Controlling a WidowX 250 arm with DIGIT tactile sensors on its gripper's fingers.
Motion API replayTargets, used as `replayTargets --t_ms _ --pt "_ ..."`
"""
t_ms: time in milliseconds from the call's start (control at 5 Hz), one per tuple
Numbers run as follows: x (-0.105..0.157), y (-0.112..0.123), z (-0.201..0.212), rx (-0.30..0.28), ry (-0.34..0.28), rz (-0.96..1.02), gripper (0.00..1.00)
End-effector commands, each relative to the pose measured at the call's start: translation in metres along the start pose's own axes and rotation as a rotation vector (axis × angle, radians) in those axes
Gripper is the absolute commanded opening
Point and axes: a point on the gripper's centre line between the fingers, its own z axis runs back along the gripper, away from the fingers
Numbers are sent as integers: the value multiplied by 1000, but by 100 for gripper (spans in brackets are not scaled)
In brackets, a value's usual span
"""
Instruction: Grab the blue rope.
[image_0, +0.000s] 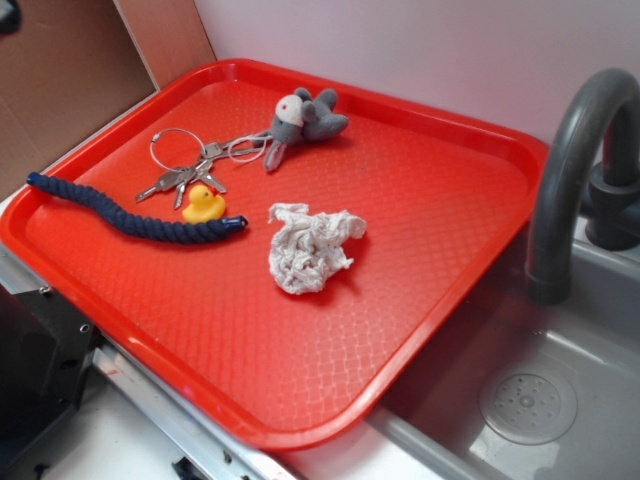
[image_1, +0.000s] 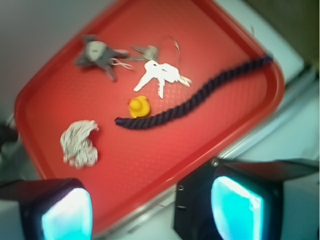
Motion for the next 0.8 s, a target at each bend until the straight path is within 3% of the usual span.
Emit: replayTargets --t_ms 0,200,400,600 --pt "35 24 -55 12 -36 517 100" --pt "48 39 -75 22 -101 684 100" --pt "60 51 -95 74 -126 724 100" --pt "65 63 -113 113 -112 729 100"
